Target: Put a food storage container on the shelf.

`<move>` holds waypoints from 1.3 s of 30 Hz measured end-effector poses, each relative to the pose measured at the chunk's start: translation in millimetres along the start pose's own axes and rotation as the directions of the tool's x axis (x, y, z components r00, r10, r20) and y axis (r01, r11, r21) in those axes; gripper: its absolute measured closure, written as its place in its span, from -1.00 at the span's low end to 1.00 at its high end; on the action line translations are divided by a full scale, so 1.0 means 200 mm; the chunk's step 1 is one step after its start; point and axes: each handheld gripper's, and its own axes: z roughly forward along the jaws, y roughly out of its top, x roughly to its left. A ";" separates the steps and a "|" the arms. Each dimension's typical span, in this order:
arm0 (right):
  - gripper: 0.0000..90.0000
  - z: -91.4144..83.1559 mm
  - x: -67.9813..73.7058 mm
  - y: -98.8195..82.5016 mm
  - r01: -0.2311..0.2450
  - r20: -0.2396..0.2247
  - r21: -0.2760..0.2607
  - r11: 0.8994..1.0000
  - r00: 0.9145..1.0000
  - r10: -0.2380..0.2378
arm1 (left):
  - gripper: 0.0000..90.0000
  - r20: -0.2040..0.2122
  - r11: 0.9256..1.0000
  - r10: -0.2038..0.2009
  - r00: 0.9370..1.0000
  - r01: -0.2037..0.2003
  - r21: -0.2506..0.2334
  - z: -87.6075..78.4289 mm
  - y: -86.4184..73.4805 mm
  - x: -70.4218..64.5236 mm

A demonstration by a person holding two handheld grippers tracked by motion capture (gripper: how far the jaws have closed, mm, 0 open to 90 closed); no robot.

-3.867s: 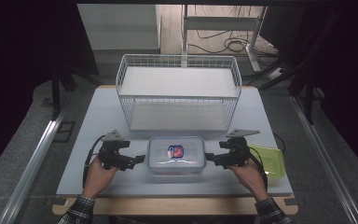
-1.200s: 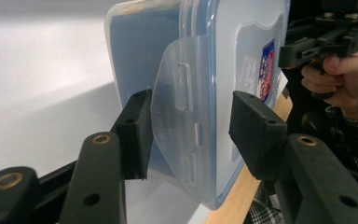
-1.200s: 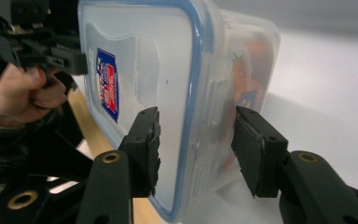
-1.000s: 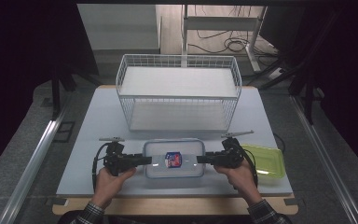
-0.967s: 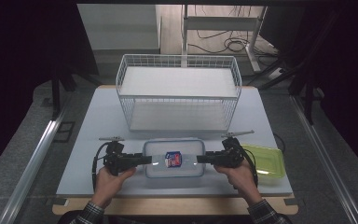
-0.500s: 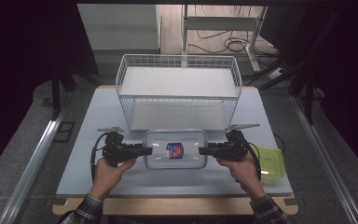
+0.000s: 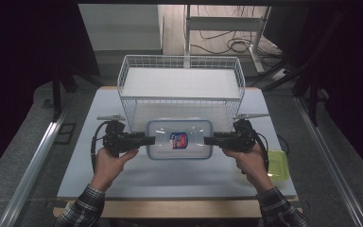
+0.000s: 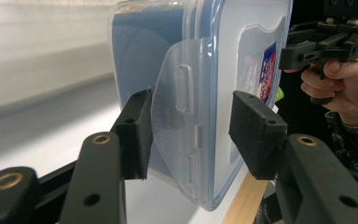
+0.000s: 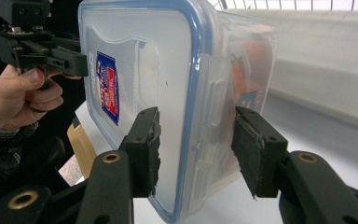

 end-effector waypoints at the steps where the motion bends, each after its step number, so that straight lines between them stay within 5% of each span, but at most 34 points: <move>1: 0.17 0.00 0.00 0.01 0.002 0.001 -0.003 1.000 1.000 -0.002 | 0.12 0.001 1.000 0.003 1.000 -0.003 -0.002 0.00 0.01 0.00; 27: 0.17 -0.07 0.06 0.34 0.030 0.010 -0.080 0.996 1.000 -0.029 | 0.12 0.002 0.996 0.046 0.999 -0.046 -0.077 -0.11 0.33 -0.03; 39: 0.17 -0.09 0.03 0.48 0.029 0.017 -0.109 0.994 0.999 -0.027 | 0.13 0.014 0.994 0.052 0.999 -0.050 -0.093 -0.11 0.49 -0.01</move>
